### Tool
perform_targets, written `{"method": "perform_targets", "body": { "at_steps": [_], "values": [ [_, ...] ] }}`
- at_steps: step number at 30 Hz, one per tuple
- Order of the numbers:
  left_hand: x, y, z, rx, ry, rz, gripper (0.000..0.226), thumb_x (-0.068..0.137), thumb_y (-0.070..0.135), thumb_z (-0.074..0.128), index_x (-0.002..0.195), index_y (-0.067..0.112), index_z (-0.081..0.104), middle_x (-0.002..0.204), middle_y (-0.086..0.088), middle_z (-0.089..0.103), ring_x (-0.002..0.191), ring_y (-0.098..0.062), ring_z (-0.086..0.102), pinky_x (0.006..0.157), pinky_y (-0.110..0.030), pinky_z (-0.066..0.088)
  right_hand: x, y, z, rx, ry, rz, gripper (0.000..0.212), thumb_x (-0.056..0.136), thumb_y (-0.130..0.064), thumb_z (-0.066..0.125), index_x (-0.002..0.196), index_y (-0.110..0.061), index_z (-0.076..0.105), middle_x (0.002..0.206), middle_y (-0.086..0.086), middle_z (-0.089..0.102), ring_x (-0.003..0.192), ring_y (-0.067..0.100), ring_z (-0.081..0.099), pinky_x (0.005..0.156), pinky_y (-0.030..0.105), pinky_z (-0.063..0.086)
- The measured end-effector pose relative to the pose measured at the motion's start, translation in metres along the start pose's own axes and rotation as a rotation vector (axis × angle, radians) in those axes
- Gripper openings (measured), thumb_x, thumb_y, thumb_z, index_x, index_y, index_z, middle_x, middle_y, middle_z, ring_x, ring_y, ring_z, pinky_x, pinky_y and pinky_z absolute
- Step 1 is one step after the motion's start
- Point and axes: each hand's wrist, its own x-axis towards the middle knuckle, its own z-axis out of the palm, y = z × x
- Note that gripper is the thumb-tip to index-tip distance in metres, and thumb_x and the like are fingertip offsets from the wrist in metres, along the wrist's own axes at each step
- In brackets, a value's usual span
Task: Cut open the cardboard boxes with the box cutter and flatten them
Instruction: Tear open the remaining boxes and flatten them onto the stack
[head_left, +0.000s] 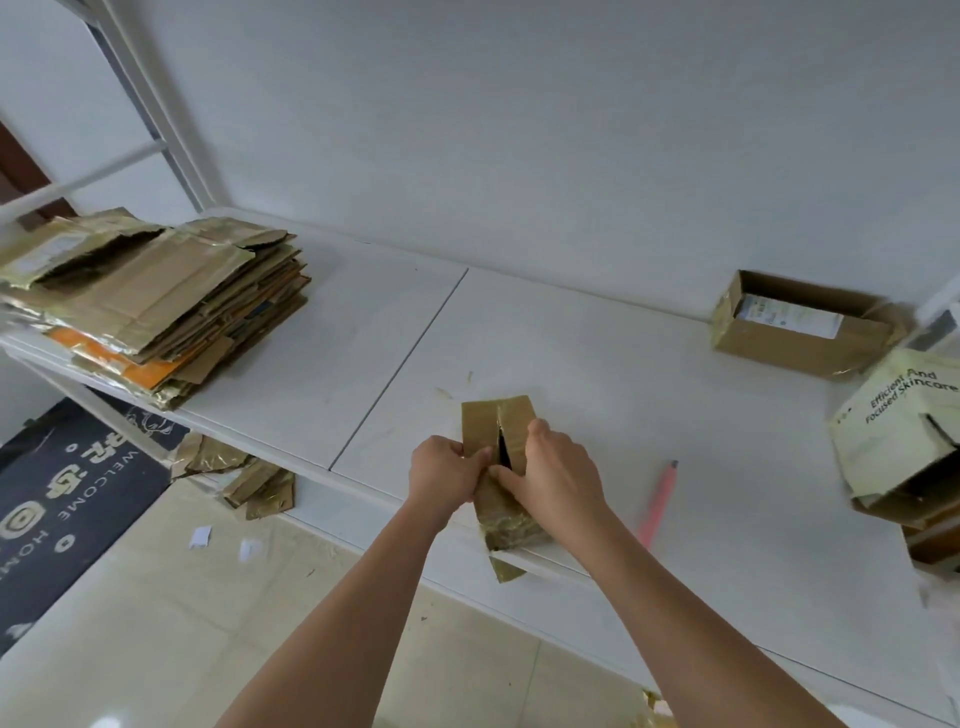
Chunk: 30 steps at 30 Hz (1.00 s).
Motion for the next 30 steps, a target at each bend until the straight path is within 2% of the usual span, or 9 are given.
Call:
{"method": "perform_targets", "body": {
  "at_steps": [7, 11, 14, 16, 19, 22, 24, 26, 30],
  "values": [
    [0.000, 0.004, 0.002, 0.003, 0.007, 0.013, 0.037, 0.089, 0.024, 0.069, 0.082, -0.013, 0.069, 0.062, -0.015, 0.060, 0.059, -0.025, 0.056, 0.058, -0.029, 0.046, 0.012, 0.017, -0.018, 0.308, -0.120, 0.065, 0.043, 0.084, -0.029, 0.068, 0.116, -0.002, 0.056, 0.107, 0.011, 0.062, 0.095, 0.027, 0.062, 0.079, 0.037, 0.052],
    [0.001, 0.003, 0.002, 0.028, 0.009, 0.025, 0.035, 0.089, 0.024, 0.069, 0.085, -0.011, 0.071, 0.075, -0.024, 0.069, 0.063, -0.026, 0.059, 0.066, -0.036, 0.055, 0.018, 0.035, -0.024, 0.528, -0.215, 0.088, 0.045, 0.086, -0.029, 0.065, 0.128, -0.011, 0.058, 0.116, 0.005, 0.065, 0.091, 0.013, 0.063, 0.068, 0.020, 0.047],
    [0.001, 0.001, 0.000, 0.031, 0.019, 0.035, 0.035, 0.088, 0.026, 0.071, 0.086, -0.009, 0.072, 0.086, -0.024, 0.071, 0.067, -0.029, 0.063, 0.071, -0.041, 0.058, 0.021, 0.051, -0.026, 0.690, -0.262, 0.103, 0.009, 0.090, -0.024, 0.059, 0.096, -0.021, 0.066, 0.080, -0.010, 0.066, 0.068, 0.007, 0.061, 0.061, 0.030, 0.045],
    [0.002, -0.001, -0.002, 0.024, 0.012, 0.026, 0.033, 0.087, 0.027, 0.072, 0.085, -0.005, 0.074, 0.085, -0.021, 0.073, 0.071, -0.031, 0.067, 0.071, -0.041, 0.058, 0.019, 0.066, -0.019, 0.847, -0.267, 0.183, 0.021, 0.095, -0.015, 0.055, 0.074, -0.017, 0.058, 0.064, -0.005, 0.054, 0.057, 0.011, 0.050, 0.059, 0.034, 0.036],
    [0.001, 0.000, -0.004, 0.039, 0.006, 0.042, 0.028, 0.088, 0.027, 0.072, 0.088, -0.001, 0.073, 0.087, -0.019, 0.073, 0.078, -0.033, 0.070, 0.072, -0.043, 0.060, 0.007, 0.077, -0.006, 1.063, -0.280, 0.244, 0.007, 0.098, -0.014, 0.059, 0.098, -0.017, 0.065, 0.096, 0.004, 0.070, 0.076, 0.011, 0.068, 0.062, 0.023, 0.050],
    [-0.002, 0.005, 0.002, 0.053, 0.017, 0.130, 0.031, 0.086, 0.022, 0.073, 0.110, 0.009, 0.056, 0.098, -0.011, 0.068, 0.087, -0.029, 0.067, 0.078, -0.044, 0.057, -0.001, 0.077, 0.004, 0.795, 0.057, 0.087, 0.037, 0.091, -0.011, 0.069, 0.124, -0.026, 0.059, 0.113, -0.008, 0.058, 0.098, 0.010, 0.061, 0.077, 0.021, 0.050],
    [-0.002, 0.008, 0.007, 0.123, 0.066, 0.208, 0.042, 0.084, 0.018, 0.075, 0.107, 0.017, 0.039, 0.089, -0.002, 0.062, 0.077, -0.016, 0.063, 0.065, -0.034, 0.053, -0.005, 0.070, 0.005, 0.571, 0.211, -0.125, 0.028, 0.088, -0.009, 0.071, 0.115, -0.017, 0.072, 0.113, -0.002, 0.060, 0.104, 0.017, 0.056, 0.089, 0.027, 0.046],
    [0.000, 0.011, 0.009, 0.203, 0.112, 0.248, 0.041, 0.083, 0.019, 0.076, 0.097, 0.019, 0.038, 0.079, 0.005, 0.056, 0.067, -0.004, 0.057, 0.052, -0.023, 0.043, -0.012, 0.065, 0.009, 0.498, 0.159, -0.210, 0.017, 0.089, -0.019, 0.072, 0.104, -0.014, 0.077, 0.116, 0.001, 0.063, 0.110, 0.015, 0.054, 0.096, 0.025, 0.042],
    [-0.005, 0.022, 0.014, 0.455, 0.130, 0.218, 0.049, 0.081, 0.051, 0.073, 0.095, 0.016, 0.041, 0.080, 0.003, 0.051, 0.077, -0.021, 0.054, 0.060, -0.031, 0.042, -0.018, 0.065, 0.012, 0.620, 0.100, -0.176, 0.023, 0.085, -0.022, 0.076, 0.106, -0.013, 0.077, 0.122, -0.001, 0.062, 0.119, 0.009, 0.056, 0.102, 0.014, 0.040]
  ]
}}
